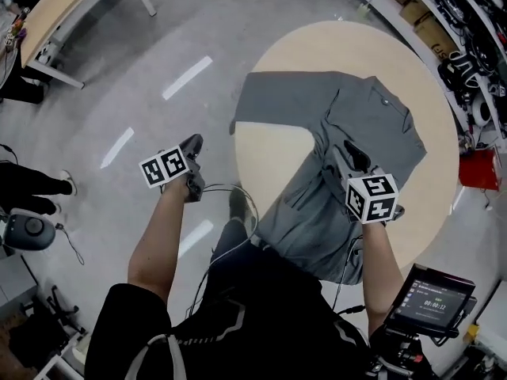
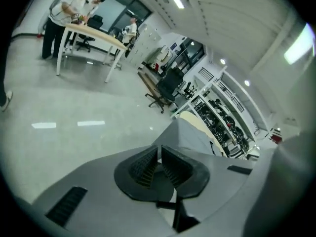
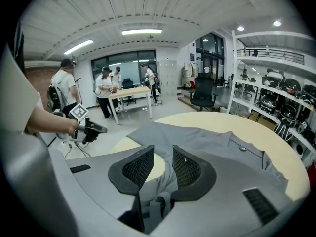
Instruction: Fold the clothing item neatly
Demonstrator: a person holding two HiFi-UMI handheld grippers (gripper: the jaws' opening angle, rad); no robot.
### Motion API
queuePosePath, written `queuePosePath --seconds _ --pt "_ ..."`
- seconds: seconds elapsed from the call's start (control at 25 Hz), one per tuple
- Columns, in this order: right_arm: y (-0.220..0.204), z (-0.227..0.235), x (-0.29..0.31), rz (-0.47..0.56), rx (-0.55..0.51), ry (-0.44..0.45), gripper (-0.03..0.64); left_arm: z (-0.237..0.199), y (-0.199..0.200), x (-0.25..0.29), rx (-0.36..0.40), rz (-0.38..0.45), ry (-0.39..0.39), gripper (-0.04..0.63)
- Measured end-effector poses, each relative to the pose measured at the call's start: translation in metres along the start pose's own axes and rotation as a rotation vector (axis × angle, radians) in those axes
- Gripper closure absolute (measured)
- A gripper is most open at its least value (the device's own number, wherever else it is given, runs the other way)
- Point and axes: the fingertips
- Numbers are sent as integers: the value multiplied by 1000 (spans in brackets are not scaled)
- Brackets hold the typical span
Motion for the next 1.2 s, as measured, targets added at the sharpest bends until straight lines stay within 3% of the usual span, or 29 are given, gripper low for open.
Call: queuePosePath --seconds 0.04,0.12,0.24,0.4,0.48,0.68,0.8,0.96,1.2 --pt "2 0 -1 -3 0 -4 518 2 -5 6 15 -23 -9 591" --pt "6 0 1 -15 11 -14 518 5 -16 22 115 -67 4 562" --pt "17 -2 5 -27 24 -31 518 6 -36 48 268 -139 19 468" --pt "23 -8 10 -50 20 -31 518 -10 -58 81 360 -217 66 419" --pt "24 -8 12 -67 31 -39 518 -16 -63 95 454 -232 87 420" --pt "20 -3 10 -96 65 -70 518 -3 -68 118 681 -245 29 419" --pt "16 -2 13 -117 85 -83 518 -5 -62 127 741 -255 48 420" --pt "11 7 7 -104 167 -98 518 -7 -49 129 821 -247 90 559" --pt "6 23 -10 -68 195 -150 518 5 -33 133 975 -241 93 571"
Point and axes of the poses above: the fingertips, and each gripper's own axes: x forward along the fingers, z to its right, y out of its top, and after that the axes turned 11 degrees about -x, right-handed
